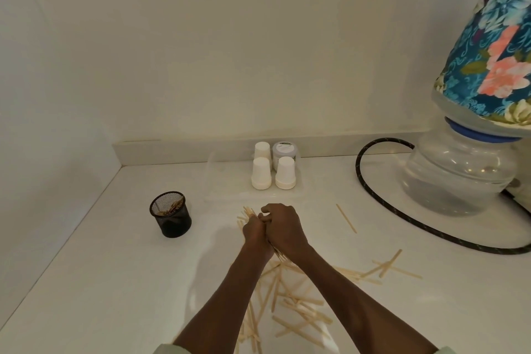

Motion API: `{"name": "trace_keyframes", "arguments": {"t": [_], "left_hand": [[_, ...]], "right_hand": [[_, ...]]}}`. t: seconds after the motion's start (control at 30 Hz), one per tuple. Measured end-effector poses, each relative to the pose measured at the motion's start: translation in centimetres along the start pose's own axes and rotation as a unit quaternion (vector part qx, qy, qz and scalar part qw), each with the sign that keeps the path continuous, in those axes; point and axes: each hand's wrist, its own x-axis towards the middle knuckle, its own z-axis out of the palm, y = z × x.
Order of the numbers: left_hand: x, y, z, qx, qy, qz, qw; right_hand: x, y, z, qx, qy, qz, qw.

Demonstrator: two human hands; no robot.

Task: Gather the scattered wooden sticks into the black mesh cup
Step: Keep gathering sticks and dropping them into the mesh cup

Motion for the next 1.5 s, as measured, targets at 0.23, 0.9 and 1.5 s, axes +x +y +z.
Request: {"name": "trace_keyframes", "arguments": {"t": [0.23, 0.9, 1.5], "left_hand": [[0.5, 2.5, 1.1, 0.062, 0.076, 0.051, 0.994], [-2.5, 2.0, 5.5, 0.212, -0.047, 0.338, 0.916], [-4.9, 2.0, 7.7, 0.260, -0.005, 0.424, 0.868]], "right_hand": [[-0.5, 2.3, -1.5, 0.165, 0.103, 0.096, 0.976], [-0.6, 1.4, -0.9, 0.771, -0.066, 0.294, 0.561], [1.6, -0.1, -2.6, 0.797, -0.096, 0.240, 0.546]]}}
